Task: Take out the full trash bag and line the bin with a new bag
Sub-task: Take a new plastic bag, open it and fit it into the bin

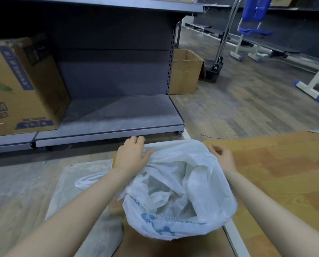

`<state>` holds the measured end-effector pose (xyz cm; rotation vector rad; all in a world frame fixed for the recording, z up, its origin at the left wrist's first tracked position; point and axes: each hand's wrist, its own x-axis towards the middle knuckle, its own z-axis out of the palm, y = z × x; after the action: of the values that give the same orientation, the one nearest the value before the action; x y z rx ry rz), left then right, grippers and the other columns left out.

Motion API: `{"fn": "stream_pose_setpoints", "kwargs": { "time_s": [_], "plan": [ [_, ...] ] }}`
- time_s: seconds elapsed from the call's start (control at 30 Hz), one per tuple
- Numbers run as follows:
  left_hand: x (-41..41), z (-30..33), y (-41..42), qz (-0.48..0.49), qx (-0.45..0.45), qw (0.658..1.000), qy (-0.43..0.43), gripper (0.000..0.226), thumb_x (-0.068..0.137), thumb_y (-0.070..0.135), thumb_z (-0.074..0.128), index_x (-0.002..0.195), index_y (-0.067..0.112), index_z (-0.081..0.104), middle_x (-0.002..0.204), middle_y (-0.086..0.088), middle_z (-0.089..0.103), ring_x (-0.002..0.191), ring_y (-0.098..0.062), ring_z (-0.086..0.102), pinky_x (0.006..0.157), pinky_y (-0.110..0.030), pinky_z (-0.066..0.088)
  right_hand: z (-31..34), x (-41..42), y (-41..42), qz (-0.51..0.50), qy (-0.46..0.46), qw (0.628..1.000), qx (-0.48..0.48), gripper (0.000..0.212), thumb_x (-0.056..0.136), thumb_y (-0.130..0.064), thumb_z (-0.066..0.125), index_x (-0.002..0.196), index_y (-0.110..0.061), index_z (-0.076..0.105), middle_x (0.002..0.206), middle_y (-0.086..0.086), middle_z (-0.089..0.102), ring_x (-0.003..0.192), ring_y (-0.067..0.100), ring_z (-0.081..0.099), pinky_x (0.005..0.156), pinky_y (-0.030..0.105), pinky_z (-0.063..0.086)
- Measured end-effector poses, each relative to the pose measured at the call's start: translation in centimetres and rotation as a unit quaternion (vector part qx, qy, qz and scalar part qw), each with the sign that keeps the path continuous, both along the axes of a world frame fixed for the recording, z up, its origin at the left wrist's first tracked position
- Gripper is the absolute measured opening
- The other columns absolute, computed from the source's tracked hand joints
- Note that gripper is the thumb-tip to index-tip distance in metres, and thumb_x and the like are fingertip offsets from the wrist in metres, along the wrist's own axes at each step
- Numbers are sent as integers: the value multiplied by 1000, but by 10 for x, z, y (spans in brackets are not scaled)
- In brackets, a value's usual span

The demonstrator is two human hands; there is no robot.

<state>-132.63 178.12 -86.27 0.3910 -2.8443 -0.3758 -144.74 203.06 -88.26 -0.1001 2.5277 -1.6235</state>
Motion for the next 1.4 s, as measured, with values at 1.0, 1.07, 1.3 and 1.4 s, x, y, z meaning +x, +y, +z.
{"fn": "stream_pose_setpoints", "kwargs": {
  "time_s": [1.0, 1.07, 1.3, 1.4],
  "plan": [
    [93, 6, 55, -376, -196, 895, -136, 65, 83, 65, 31, 105, 8, 53, 92, -14, 63, 80, -33, 61, 54, -31, 35, 19, 68, 47, 409, 435, 650, 470, 62, 83, -68, 33, 107, -19, 62, 92, 1, 62, 94, 23, 60, 95, 40, 44],
    [87, 3, 48, -367, -198, 895, -160, 38, 95, 38, 40, 97, 4, 56, 91, -18, 64, 78, -32, 59, 50, -29, 23, 14, 74, 42, 394, 460, 632, 484, 39, 68, -55, 60, 80, -18, 61, 66, -3, 54, 61, 18, 54, 64, 30, 49],
    [78, 31, 7, -376, -160, 908, -90, 74, 67, 63, 39, 124, 19, 56, 111, -2, 60, 103, -21, 55, 96, -30, 36, 6, 120, 14, 366, 421, 681, 474, 52, 61, -72, 56, 47, -24, 38, 38, -6, 30, 32, 10, 45, 47, 19, -9],
    [91, 22, 37, -421, -195, 881, -94, 90, 65, 80, 37, 130, 18, 48, 108, -1, 59, 95, -21, 55, 90, -32, 39, 23, 134, 15, 427, 342, 699, 461, 68, 68, -83, 21, 60, -18, 38, 48, -6, 25, 48, 23, 44, 42, 25, 7]
  ]
}}
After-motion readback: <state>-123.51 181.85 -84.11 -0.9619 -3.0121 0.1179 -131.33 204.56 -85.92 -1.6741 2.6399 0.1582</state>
